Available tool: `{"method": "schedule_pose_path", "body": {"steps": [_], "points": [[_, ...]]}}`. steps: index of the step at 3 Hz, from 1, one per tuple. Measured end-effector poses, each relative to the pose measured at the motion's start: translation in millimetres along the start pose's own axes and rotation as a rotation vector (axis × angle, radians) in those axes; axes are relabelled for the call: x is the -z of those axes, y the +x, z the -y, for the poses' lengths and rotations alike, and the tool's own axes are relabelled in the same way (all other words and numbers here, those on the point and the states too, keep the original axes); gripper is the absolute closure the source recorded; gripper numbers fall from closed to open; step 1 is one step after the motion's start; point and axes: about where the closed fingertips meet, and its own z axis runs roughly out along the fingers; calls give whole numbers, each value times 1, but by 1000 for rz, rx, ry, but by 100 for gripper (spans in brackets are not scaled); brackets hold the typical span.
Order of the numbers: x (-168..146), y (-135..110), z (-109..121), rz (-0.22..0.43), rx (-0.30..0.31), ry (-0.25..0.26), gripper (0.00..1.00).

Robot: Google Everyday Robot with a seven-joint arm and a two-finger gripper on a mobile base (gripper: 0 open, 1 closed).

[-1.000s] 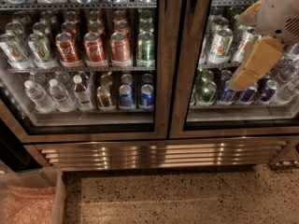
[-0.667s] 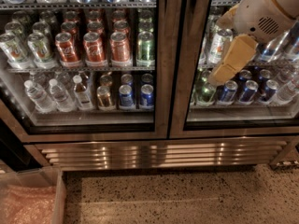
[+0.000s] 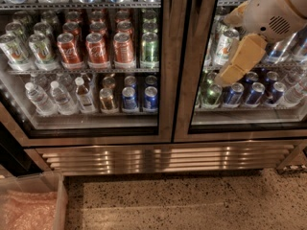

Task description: Open left fridge door

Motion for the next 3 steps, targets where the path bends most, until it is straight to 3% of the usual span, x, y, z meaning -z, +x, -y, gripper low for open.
{"method": "schedule_pose_path", "body": {"steps": [2,3], "points": [[-8,-60,10,156,74,-32,0],[-12,-60,13,158,71,-23,0]]}}
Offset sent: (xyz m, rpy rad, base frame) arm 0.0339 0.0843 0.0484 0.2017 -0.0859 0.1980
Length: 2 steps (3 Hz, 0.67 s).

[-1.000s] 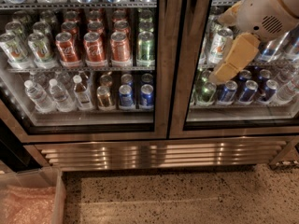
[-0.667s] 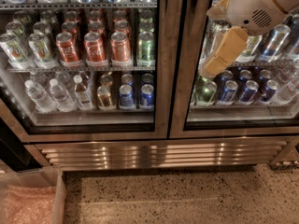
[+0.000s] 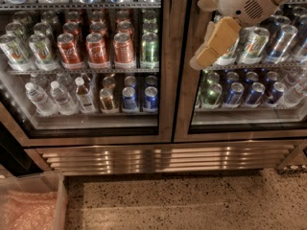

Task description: Open left fridge door

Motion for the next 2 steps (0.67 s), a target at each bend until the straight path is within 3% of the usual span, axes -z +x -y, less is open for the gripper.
{"method": "schedule_pose_path", "body": {"steps": [2], "points": [[-20,-3,25,41,-44,29,0]]}}
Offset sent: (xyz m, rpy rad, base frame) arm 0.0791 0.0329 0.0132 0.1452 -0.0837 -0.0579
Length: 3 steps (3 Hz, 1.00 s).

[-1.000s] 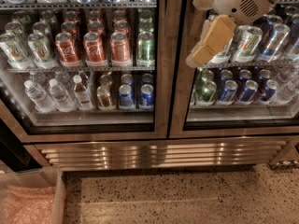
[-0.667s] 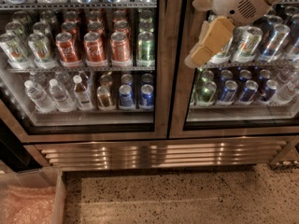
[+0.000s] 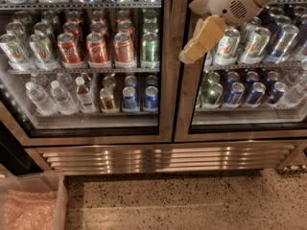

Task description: Open left fridge door

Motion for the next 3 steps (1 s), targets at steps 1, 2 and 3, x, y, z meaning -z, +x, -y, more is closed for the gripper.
{"method": "schedule_pose_path", "body": {"steps": [1,2,3], "points": [[-12,-16,18,48,-6,32,0],[-11,-17,16,48,-6,32,0],[-10,-25,17,55,12,47,0]]}}
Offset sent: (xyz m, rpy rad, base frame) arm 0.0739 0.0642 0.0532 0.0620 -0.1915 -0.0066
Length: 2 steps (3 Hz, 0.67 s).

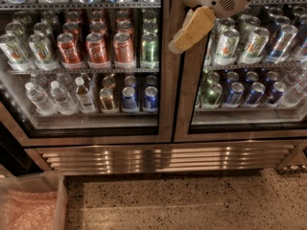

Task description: Open left fridge door

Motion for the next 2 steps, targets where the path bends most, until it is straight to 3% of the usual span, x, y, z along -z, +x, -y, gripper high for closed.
{"method": "schedule_pose_path", "body": {"steps": [2], "points": [[-1,-2,2,4,-3,19,0]]}}
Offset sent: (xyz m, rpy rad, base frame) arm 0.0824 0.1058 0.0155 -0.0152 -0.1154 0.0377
